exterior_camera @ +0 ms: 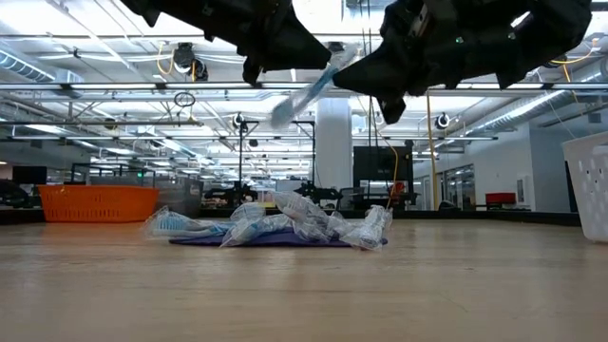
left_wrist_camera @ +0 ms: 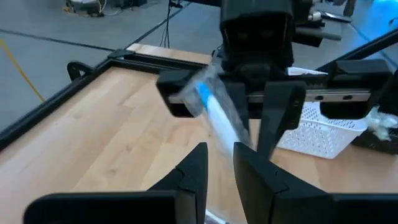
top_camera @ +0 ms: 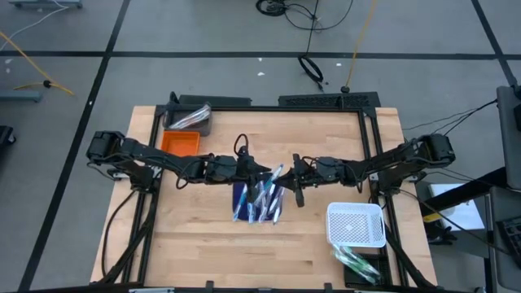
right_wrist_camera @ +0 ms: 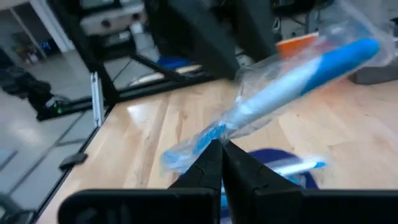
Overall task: Pick & Place Toothbrushes
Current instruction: Put the blue toothbrush into the white bin
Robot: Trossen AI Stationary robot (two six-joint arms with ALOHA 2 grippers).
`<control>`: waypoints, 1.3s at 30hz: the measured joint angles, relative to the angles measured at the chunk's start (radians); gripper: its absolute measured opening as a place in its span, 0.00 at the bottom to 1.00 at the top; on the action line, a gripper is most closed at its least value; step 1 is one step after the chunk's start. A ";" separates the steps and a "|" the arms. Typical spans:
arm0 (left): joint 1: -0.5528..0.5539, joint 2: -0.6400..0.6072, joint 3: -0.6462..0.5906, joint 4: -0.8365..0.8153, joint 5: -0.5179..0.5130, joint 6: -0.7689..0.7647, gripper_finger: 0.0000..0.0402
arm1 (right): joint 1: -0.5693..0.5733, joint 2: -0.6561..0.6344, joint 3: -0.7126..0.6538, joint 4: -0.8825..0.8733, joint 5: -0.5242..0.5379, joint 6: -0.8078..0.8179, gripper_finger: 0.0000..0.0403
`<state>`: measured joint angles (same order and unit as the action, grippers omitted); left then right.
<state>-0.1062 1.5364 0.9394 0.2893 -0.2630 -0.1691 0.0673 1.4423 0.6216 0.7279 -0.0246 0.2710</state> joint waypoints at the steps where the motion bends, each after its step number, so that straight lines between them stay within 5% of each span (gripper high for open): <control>1: 0.000 -0.001 0.000 -0.002 -0.001 0.013 0.19 | 0.004 -0.016 0.000 -0.033 0.006 -0.004 0.00; 18: 0.002 -0.032 0.000 -0.038 -0.003 0.036 0.20 | 0.276 -0.624 0.000 -0.848 0.339 0.115 0.00; 29: 0.002 -0.032 0.000 -0.051 -0.003 0.030 0.20 | 0.463 -0.964 0.051 -1.314 0.334 0.307 0.00; 39: 0.002 -0.032 0.000 -0.053 -0.004 0.030 0.20 | 0.542 -0.989 0.125 -1.725 0.180 0.645 0.00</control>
<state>-0.1043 1.5040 0.9390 0.2363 -0.2666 -0.1390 0.6089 0.4533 0.7464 -0.9968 0.1556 0.9161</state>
